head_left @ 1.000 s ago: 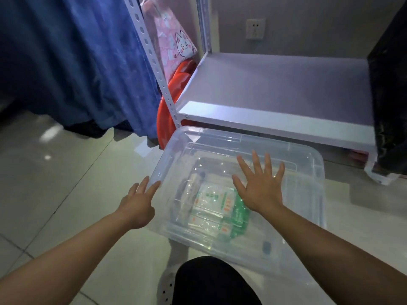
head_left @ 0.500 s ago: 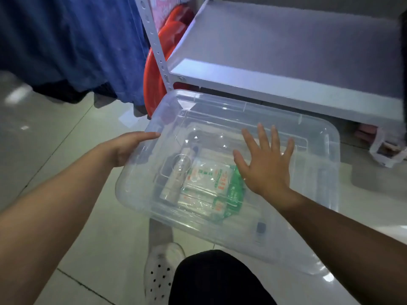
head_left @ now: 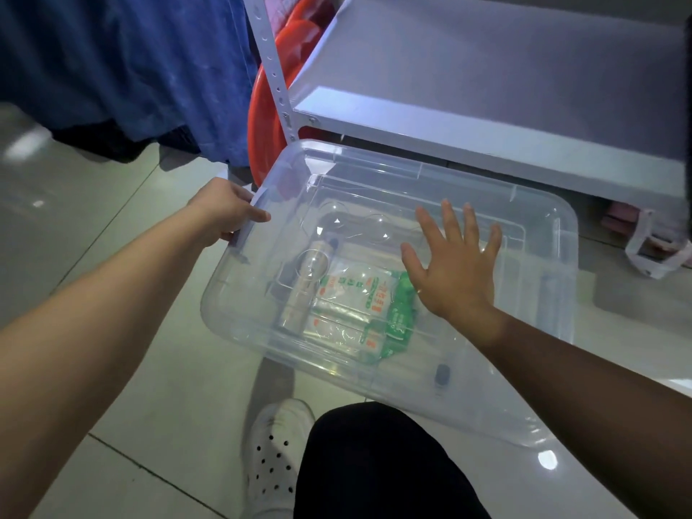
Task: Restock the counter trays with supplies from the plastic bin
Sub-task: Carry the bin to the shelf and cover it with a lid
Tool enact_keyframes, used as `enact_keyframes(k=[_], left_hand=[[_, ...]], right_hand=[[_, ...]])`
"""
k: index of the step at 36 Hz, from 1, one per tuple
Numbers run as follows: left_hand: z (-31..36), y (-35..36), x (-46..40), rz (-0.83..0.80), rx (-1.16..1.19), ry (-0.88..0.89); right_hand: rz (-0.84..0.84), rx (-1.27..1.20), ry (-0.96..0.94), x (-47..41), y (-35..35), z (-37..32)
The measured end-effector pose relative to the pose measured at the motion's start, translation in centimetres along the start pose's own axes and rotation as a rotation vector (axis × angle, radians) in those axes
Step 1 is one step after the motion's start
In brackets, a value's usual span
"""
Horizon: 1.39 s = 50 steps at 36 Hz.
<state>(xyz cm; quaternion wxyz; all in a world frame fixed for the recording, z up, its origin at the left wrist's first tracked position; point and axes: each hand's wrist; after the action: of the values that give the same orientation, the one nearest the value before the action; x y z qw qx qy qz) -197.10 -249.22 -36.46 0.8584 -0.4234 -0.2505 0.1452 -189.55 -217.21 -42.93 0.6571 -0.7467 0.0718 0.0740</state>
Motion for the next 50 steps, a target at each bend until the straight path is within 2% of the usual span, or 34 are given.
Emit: enact_keyframes(k=[2, 5, 8, 10, 14, 18, 22, 27, 29, 32, 34, 35, 37, 42, 45, 48, 50], left_hand=[[0.0, 0.4, 0.9, 0.116, -0.102, 0.067], [-0.1, 2.7, 3.3, 0.213, -0.221, 0.332], [0.2, 6.4, 7.9, 0.125, -0.246, 0.598], [0.0, 9.2, 11.2, 0.031, -0.350, 0.732], [-0.9, 12.5, 14.7, 0.072, -0.541, 0.919], [-0.7, 12.6, 14.4, 0.115, -0.530, 0.936], [-0.7, 12.6, 14.7, 0.121, -0.512, 0.937], [-0.7, 12.4, 14.6, 0.126, -0.504, 0.942], [-0.7, 12.4, 14.6, 0.128, -0.499, 0.945], [-0.7, 12.4, 14.6, 0.130, -0.504, 0.946], [-0.7, 12.4, 14.6, 0.127, -0.501, 0.947], [-0.7, 12.4, 14.6, 0.127, -0.501, 0.947], [-0.7, 12.5, 14.5, 0.128, -0.507, 0.947], [-0.7, 12.6, 14.5, 0.137, -0.502, 0.954], [-0.8, 12.7, 14.4, 0.141, -0.510, 0.957], [-0.8, 12.8, 14.3, 0.145, -0.504, 0.961], [-0.8, 12.8, 14.4, 0.141, -0.506, 0.958]], right_hand=[[-0.005, 0.004, 0.001, 0.0, 0.0, 0.0], [-0.006, 0.004, 0.002, -0.1, 0.1, 0.0], [0.000, -0.004, 0.008, 0.0, 0.2, 0.1], [0.004, -0.011, 0.007, -0.1, 0.2, 0.1], [0.002, 0.012, 0.021, -0.2, 0.3, 0.1], [-0.019, -0.011, 0.034, -0.4, -0.2, 0.1], [-0.041, -0.184, 0.058, 0.0, -1.6, 1.2], [0.107, -0.270, 0.293, 3.7, -4.4, 8.8], [0.030, -0.400, 0.546, 4.9, -5.5, 12.4], [-0.257, -0.798, 0.988, 5.8, -6.2, 15.5], [-0.458, -0.990, 1.107, 6.0, -6.3, 16.1], [-0.488, -1.015, 1.109, 6.1, -6.3, 16.1], [-0.444, -0.991, 1.088, 6.1, -6.5, 15.6], [-0.122, -0.888, 0.990, 6.3, -6.7, 13.8], [-0.020, -0.865, 0.983, 6.8, -6.5, 12.7], [0.103, -0.618, 0.892, 7.2, -6.3, 12.2], [0.125, -0.604, 0.882, 7.4, -6.4, 12.1]])
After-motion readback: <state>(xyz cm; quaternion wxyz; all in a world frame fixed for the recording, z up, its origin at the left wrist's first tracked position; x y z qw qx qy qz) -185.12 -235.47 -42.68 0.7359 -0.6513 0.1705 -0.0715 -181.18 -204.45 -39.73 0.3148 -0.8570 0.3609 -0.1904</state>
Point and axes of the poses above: each hand's wrist, its own x-axis away from the middle knuckle, its own y-axis out of the palm, z = x × y, and after that the axes turned 12 degrees about z, right-handed
